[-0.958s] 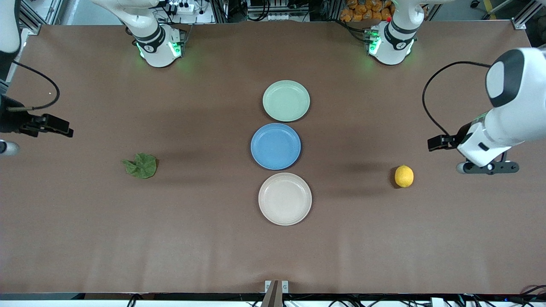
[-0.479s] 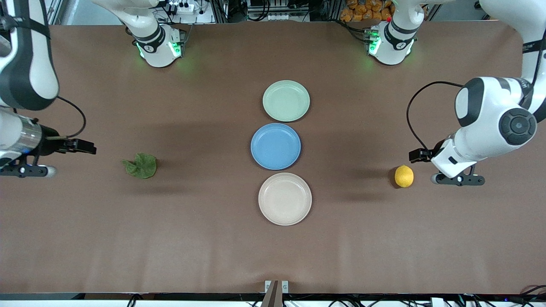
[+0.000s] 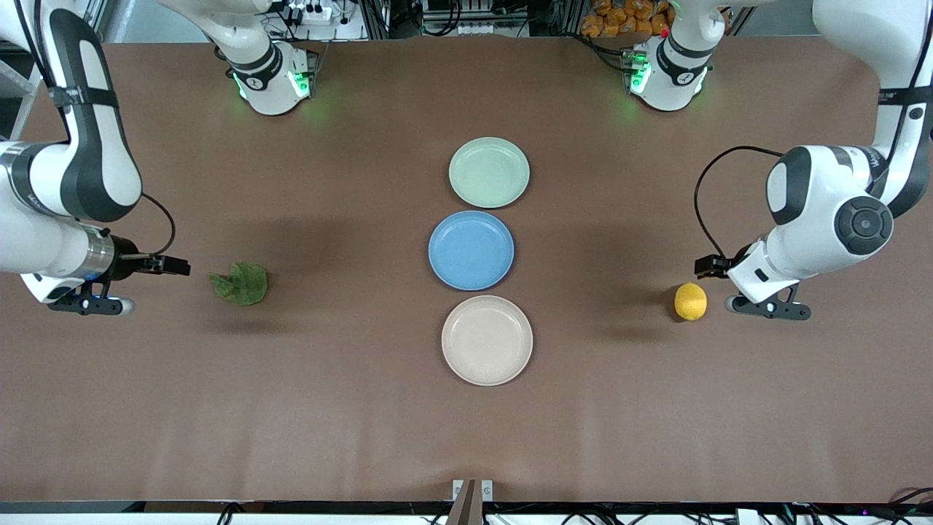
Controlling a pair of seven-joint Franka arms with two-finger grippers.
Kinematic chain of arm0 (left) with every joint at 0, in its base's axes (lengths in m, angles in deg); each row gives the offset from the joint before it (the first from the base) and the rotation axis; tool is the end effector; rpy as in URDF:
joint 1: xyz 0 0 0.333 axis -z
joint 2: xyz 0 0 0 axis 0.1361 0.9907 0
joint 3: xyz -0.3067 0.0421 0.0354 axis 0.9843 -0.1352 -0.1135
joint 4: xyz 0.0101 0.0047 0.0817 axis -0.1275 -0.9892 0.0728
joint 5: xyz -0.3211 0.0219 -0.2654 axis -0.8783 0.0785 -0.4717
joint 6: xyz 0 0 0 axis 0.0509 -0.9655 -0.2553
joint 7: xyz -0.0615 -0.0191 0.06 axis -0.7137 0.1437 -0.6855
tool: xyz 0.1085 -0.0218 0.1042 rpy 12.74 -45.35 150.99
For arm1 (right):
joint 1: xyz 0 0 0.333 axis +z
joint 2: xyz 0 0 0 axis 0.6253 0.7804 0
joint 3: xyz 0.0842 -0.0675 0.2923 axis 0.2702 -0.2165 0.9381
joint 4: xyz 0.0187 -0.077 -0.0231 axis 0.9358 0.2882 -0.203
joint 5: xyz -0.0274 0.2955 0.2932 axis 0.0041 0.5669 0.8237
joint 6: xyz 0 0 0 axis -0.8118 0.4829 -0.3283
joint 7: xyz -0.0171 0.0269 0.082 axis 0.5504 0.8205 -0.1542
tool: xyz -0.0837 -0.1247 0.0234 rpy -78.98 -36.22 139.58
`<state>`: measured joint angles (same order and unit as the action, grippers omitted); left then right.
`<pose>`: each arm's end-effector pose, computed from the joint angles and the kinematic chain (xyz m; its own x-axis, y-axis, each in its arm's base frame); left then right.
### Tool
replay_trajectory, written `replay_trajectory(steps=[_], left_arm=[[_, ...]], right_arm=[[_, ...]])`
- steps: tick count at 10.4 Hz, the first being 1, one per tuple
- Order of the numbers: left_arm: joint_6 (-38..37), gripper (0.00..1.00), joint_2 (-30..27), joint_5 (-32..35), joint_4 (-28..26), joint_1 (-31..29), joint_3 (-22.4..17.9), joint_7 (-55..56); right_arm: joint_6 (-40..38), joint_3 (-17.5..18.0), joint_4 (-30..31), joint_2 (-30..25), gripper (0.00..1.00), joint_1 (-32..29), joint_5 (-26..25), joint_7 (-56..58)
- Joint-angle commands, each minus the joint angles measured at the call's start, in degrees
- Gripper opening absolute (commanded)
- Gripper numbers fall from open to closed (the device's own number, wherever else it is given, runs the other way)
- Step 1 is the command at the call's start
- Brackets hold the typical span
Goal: Place lemon and lettuce in plates
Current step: 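Reach the left gripper to the lemon while the right gripper reaches the lettuce, then close the left gripper on the lemon while the right gripper grasps the lettuce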
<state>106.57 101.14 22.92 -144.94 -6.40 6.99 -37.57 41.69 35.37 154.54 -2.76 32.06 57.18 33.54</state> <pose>0.6188 -0.0433 0.2599 0.9816 -0.1671 -0.0922 -0.1675 -0.9859 0.0038 0.6143 -0.0756 0.2883 0.9729 -0.1335 -0.1888 -0.1375 -0.9905 -0.0082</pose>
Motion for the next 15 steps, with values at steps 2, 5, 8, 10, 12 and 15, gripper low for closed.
replay_trajectory(steps=[2, 5, 8, 10, 12, 15], left_arm=[[6.2, 1.00, 4.1, 0.5, -0.9, -0.4, 0.3, -2.5], [10.9, 1.00, 8.1, 0.8, -0.9, -0.4, 0.3, -3.3], [13.9, 1.00, 11.0, 0.9, -0.8, -0.4, 0.2, -5.3], [15.6, 1.00, 12.5, 0.9, -0.7, -0.5, 0.2, -6.1], [16.2, 1.00, 13.3, 0.9, -0.7, -0.5, 0.2, -6.1], [17.6, 1.00, 14.8, 0.9, -0.8, -0.5, 0.2, -6.1]], right_arm=[[8.9, 0.7, 5.9, 0.4, 1.00, -0.7, -0.1, -4.2], [11.0, 0.8, 6.8, 2.7, 1.00, -0.1, -0.1, -4.2], [13.8, 0.8, 6.8, 5.6, 1.00, -0.1, 0.0, -4.2], [14.3, 0.8, 6.9, 7.3, 1.00, 0.7, 0.0, -4.2], [14.3, 0.8, 6.9, 8.8, 1.00, 1.8, -0.1, -6.0], [18.4, 0.8, 9.4, 9.5, 1.00, 1.4, 0.0, -6.1]])
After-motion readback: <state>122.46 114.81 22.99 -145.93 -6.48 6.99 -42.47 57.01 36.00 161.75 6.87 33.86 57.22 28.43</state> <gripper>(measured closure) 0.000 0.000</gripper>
